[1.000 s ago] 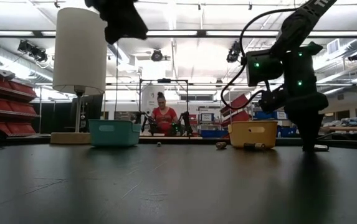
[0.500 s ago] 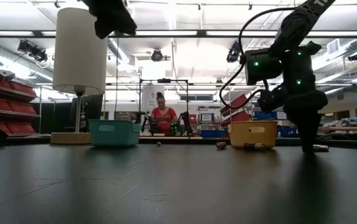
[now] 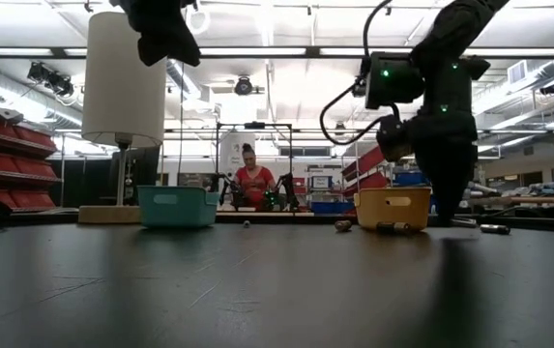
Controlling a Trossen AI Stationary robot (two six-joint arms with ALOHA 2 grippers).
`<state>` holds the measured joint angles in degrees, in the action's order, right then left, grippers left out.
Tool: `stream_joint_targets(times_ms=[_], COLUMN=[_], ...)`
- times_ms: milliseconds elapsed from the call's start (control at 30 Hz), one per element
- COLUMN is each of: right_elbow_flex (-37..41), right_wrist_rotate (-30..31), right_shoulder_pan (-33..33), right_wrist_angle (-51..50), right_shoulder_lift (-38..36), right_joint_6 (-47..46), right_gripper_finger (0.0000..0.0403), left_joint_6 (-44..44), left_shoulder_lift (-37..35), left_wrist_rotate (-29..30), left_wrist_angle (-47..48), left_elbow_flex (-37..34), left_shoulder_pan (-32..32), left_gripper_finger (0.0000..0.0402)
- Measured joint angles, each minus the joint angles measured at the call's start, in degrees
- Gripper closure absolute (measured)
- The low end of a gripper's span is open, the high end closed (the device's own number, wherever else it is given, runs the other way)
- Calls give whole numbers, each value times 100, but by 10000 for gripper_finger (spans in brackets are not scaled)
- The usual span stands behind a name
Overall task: Sort batteries
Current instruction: Put the silver battery into the blue bin
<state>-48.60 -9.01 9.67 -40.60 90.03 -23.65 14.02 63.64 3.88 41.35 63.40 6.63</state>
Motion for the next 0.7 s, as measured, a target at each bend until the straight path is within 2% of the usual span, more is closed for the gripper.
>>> stream_joint_targets(times_ms=[267, 400, 567, 700], right_elbow_flex=[-13, -32, -464, -940], right_wrist_rotate=[-166, -282, -98, 70], right_shoulder_pan=[-331, -511, -616, -417], right_wrist_angle=[512, 1177, 1842, 2459], right_shoulder_lift=[-40, -40, -44, 30], right_joint_6=[-561, -969, -1049, -816], right_gripper_finger=[378, 380, 379, 379], left_joint_6=[16, 17, 262, 450], left_shoulder_lift=[-1, -2, -141, -458], left_wrist_rotate=[-194, -221, -129, 34], left_wrist_angle=[56, 54, 51, 11], left_elbow_flex=[0, 0, 0, 2], left_shoulder_pan=[0, 0, 0, -2], left_gripper_finger=[298, 298, 298, 298])
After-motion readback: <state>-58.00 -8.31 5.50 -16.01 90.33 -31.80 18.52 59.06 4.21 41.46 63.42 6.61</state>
